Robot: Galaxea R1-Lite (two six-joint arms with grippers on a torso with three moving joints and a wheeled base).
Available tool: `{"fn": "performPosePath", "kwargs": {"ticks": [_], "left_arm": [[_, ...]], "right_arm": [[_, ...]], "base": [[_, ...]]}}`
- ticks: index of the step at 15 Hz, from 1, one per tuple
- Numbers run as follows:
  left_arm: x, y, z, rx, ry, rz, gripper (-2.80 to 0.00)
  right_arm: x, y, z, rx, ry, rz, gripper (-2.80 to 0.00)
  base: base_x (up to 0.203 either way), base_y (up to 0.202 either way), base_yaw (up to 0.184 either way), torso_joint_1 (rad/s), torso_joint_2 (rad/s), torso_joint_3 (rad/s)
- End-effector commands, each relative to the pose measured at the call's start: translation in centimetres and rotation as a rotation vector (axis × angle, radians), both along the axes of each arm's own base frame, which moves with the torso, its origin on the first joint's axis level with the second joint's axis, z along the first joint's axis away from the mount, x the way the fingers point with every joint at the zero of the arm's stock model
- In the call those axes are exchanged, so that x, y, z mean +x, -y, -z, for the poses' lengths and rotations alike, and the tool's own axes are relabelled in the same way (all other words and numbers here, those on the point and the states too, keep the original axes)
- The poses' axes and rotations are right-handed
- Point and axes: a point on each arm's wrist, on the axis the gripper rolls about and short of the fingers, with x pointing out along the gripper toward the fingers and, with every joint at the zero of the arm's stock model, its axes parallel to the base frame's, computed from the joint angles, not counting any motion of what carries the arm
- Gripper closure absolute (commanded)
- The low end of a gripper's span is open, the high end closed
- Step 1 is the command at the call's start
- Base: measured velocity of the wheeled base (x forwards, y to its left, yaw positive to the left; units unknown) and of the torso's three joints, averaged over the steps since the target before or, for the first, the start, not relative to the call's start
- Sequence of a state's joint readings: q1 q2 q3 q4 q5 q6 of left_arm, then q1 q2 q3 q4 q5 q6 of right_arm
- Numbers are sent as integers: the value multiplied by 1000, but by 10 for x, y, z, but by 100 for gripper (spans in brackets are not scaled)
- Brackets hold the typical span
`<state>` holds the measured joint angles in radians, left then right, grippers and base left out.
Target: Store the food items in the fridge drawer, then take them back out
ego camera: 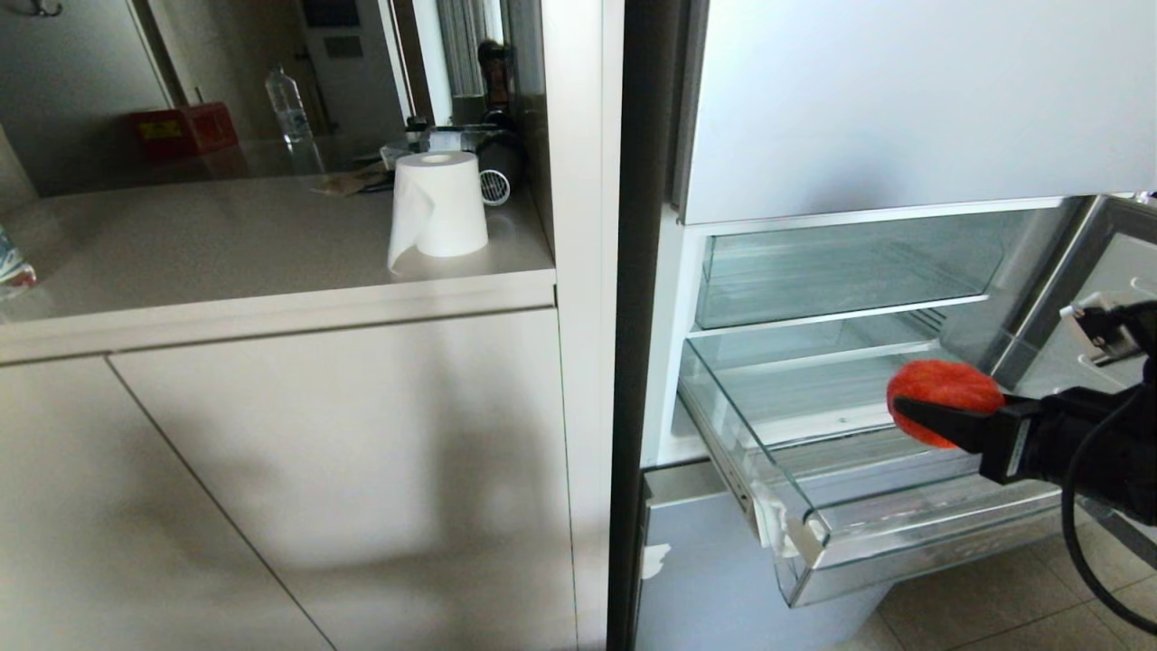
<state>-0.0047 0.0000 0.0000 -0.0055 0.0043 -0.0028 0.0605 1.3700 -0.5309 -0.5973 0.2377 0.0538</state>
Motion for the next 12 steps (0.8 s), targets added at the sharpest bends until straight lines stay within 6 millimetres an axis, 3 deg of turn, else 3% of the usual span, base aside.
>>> {"fn": "performPosePath", "kwargs": {"ticks": [1, 4, 12], "left_arm": [[0, 0, 0, 0, -1, 0, 0], [0, 0, 0, 0, -1, 0, 0], [0, 0, 0, 0, -1, 0, 0]], "right_arm": [[21, 0, 0, -6, -26, 14, 0], [49, 2, 10, -41, -159, 79, 0], [109, -1, 51, -59, -288, 85, 0]], "base": [[0, 0, 0, 0, 0, 0], [0, 0, 0, 0, 0, 0], [0, 0, 0, 0, 0, 0]]}}
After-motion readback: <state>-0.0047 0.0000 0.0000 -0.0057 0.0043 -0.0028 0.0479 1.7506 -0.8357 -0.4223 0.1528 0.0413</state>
